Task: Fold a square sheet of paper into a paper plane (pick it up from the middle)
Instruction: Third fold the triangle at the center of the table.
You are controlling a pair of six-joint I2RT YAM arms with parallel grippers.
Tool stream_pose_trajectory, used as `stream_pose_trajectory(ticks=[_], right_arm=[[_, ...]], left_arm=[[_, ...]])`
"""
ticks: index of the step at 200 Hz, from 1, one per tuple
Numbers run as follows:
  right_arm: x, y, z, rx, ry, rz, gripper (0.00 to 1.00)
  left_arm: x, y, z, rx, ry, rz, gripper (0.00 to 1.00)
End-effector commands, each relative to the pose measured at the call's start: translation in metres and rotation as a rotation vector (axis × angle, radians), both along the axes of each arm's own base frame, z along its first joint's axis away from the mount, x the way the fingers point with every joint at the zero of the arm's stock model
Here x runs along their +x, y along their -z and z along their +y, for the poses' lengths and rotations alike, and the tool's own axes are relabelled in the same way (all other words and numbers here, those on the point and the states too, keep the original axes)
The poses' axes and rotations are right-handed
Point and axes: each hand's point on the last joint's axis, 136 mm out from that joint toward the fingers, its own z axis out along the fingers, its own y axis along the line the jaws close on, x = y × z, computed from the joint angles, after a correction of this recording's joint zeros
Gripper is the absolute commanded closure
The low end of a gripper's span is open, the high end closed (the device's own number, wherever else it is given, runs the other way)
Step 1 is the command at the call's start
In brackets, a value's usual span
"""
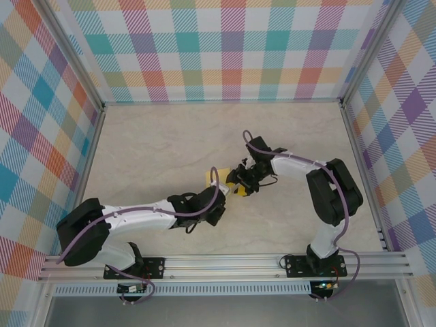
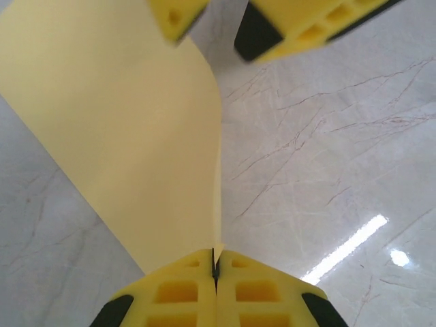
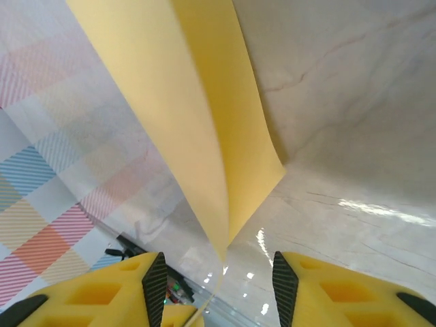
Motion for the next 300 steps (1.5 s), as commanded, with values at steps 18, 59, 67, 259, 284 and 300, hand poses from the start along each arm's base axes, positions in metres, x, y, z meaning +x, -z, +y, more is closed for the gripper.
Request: stream_pose_trajectory(ticks=[18,59,67,259,284,300], right_arm=[[0.007,-0.015,-0.013,-0.082,-0.042,-0.093,0.53],[0.021,-0.021,0.004,-0.014,-0.099,-0.134,0.68],[0.023,-0.019,0.009,-0.005,-0.113,-0.127,0.73],[0.03,0.068,0.012,-0.26,-0.296,-0.054,0.87],[0.032,0.066,0.013,-0.253,-0.299,-0.056,0.87],[0.032,0.065,0.013,-0.254,-0.299,-0.058,0.87]], left_arm=[[-0.004,0.002,-0.009,-0.182,0.045,0.166,1.0],[0.0,0.012,-0.005,-0.209,0.044,0.244,1.0],[0.002,0.013,-0.004,-0.211,0.043,0.249,1.0],[0.021,0.03,0.023,-0.09,-0.033,0.358,1.0],[0.025,0.035,0.025,-0.06,-0.045,0.375,1.0],[0.029,0.035,0.025,-0.053,-0.053,0.367,1.0]])
